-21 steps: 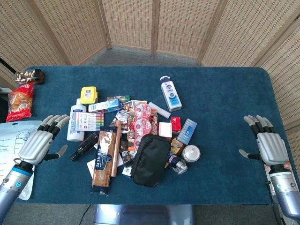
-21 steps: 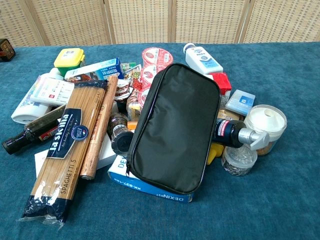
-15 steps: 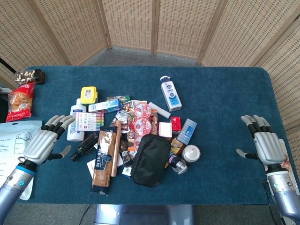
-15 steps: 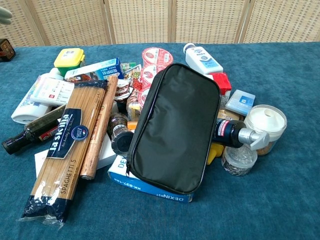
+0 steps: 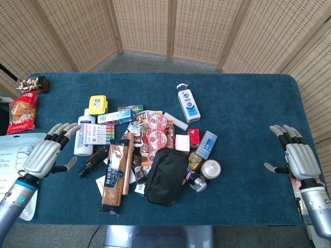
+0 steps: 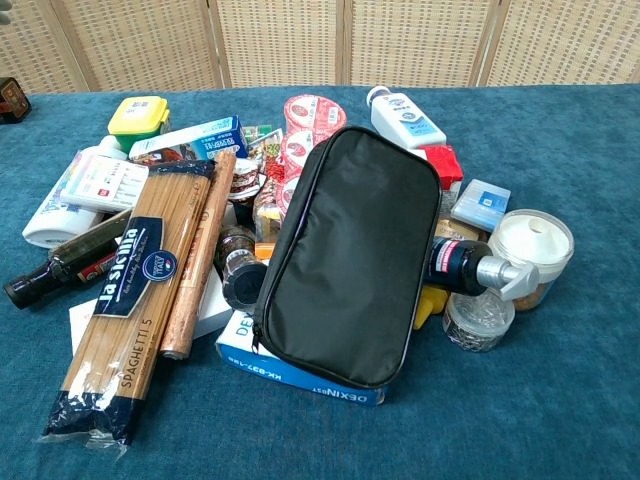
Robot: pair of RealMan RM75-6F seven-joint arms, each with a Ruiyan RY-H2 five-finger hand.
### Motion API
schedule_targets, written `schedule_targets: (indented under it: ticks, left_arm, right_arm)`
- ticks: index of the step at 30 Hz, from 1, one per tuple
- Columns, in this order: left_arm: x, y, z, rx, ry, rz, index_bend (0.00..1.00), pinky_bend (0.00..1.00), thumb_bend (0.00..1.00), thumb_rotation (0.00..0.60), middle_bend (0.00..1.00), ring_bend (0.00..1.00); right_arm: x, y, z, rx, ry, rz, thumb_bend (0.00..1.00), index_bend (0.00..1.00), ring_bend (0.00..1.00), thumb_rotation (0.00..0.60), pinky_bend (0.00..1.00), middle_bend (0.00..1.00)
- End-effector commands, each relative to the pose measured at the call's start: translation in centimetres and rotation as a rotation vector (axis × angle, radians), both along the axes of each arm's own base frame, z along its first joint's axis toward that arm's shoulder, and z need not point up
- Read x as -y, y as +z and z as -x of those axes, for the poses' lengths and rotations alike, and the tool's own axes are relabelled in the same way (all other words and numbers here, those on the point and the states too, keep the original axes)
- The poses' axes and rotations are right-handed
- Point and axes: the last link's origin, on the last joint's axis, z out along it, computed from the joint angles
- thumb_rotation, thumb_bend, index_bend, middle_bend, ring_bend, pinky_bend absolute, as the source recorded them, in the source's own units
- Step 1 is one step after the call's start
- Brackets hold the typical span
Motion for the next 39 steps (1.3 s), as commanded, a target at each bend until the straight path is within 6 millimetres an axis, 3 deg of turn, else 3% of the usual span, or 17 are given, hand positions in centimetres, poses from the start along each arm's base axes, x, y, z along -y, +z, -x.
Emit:
schedule_targets:
  ticks: [1, 7, 15, 26, 39]
  left_arm:
    - [0.3, 0.1, 0.6, -0.006, 0.009, 0.000, 0.00, 0.00, 0.43, 0.600, 0.00, 0.00]
    - [1.3, 0.1, 1.8, -0.010, 0.045, 0.011, 0.00, 0.00, 0.43, 0.600, 0.00, 0.00]
    - [2.2, 0.1, 2.3, -0.015, 0.055, 0.021, 0.00, 0.00, 0.43, 0.600, 0.00, 0.00]
    - [2.3, 0.8, 1.8, -0.019, 0.030, 0.024, 0.00, 0.00, 0.43, 0.600, 0.00, 0.00]
    - [2.7, 1.3, 1.9, -0.017, 0.031, 0.015, 0.00, 0.00, 0.43, 0.600, 0.00, 0.00]
  right_arm:
    - [-0.1, 0.0, -0.1, 0.007, 0.010, 0.014, 0.12, 0.00, 0.00, 0.600, 0.02, 0.00]
    - [-0.9, -1.2, 0.5, 0.024, -0.006, -0.033, 0.12, 0.00, 0.00, 0.600, 0.02, 0.00]
    - [-2.4, -4.9, 1.6, 0.040, -0.025, -0.154, 0.13, 0.00, 0.00, 0.600, 0.02, 0.00]
    - [-3.2, -9.8, 0.6, 0.090, 0.002, -0.280, 0.13, 0.00, 0.00, 0.600, 0.02, 0.00]
    - [-1.2, -14.1, -1.4, 0.150, 0.055, -0.367, 0.13, 0.00, 0.00, 0.600, 0.02, 0.00]
